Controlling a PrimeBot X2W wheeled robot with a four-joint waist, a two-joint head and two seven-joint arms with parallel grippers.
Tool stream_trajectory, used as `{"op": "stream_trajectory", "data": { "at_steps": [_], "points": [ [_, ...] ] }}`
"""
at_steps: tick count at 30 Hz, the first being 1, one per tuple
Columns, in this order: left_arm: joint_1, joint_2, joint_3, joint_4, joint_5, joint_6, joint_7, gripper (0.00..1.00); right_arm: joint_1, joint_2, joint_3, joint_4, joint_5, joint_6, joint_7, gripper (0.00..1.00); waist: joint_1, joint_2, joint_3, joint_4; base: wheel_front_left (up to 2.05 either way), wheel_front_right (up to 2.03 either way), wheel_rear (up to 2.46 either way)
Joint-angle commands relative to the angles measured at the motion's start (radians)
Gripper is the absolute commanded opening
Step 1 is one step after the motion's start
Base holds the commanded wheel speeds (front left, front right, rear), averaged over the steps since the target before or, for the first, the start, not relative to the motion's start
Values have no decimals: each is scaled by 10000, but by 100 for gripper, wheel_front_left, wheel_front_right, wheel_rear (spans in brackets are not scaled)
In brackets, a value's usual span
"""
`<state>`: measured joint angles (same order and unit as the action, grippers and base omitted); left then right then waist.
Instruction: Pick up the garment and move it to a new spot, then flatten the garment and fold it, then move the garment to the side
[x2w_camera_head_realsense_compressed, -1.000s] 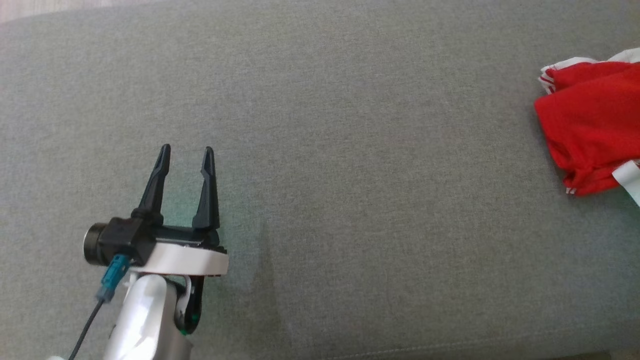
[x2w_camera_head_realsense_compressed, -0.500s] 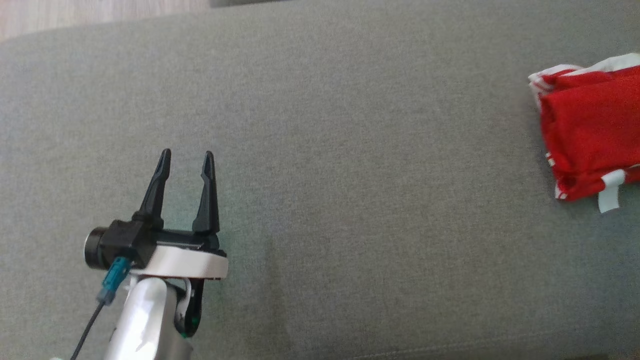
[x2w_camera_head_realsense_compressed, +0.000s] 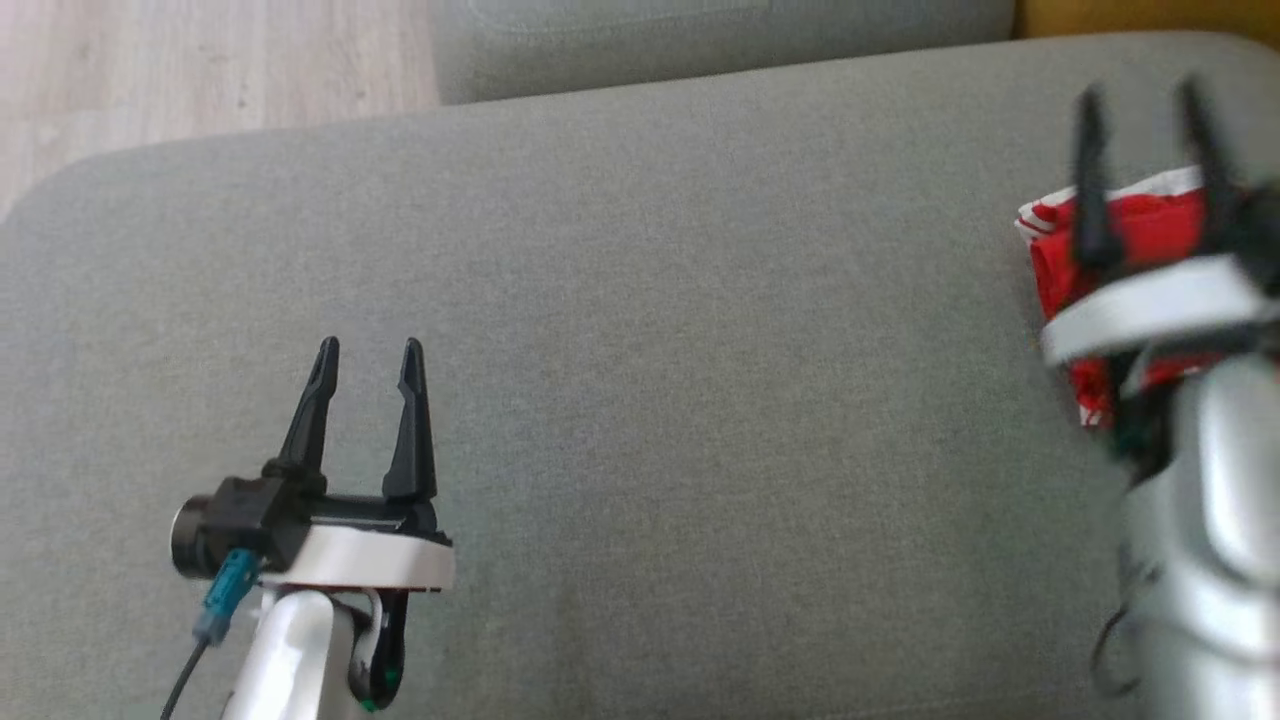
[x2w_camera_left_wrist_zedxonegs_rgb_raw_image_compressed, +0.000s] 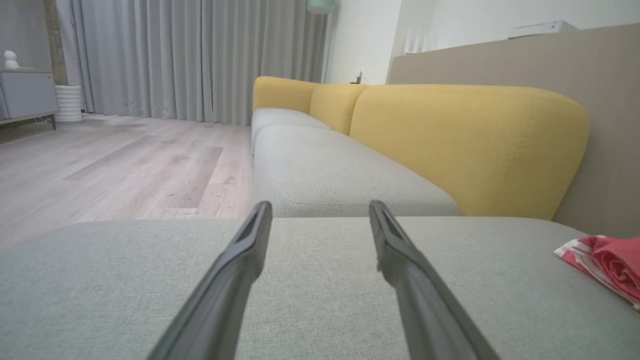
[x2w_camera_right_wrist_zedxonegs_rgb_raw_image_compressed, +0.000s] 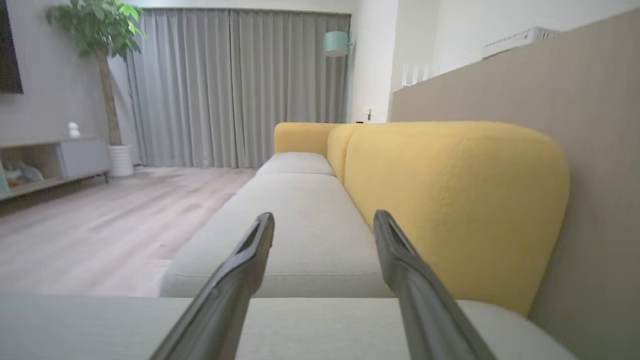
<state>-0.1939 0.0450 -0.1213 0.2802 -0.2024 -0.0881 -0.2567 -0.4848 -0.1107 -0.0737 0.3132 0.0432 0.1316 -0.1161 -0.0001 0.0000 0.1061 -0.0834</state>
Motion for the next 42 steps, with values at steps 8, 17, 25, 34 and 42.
{"op": "stream_trajectory", "data": {
  "at_steps": [8,17,25,34,42],
  "points": [
    [358,53,139,-498,-468,222,-51,100,2138,599,944,-453,2086,-9,-1189,100,1,0,-430,388,0,0,0],
    [666,53,-18,-537,-655,482,-51,100,3231,603,1505,54,2478,-9,-1448,100,1,0,-497,587,0,0,0],
    [677,53,-27,-617,-649,609,-51,100,3250,604,1401,-125,2394,-9,-1454,100,1,0,-481,616,0,0,0],
    [711,53,96,-653,-754,583,-51,100,3255,604,1494,-147,2406,-9,-1455,100,1,0,-504,535,0,0,0],
    [711,52,106,-442,-1030,658,-51,100,3272,605,1516,-157,2409,-9,-1456,100,1,0,-509,510,0,0,0]
  ]
}}
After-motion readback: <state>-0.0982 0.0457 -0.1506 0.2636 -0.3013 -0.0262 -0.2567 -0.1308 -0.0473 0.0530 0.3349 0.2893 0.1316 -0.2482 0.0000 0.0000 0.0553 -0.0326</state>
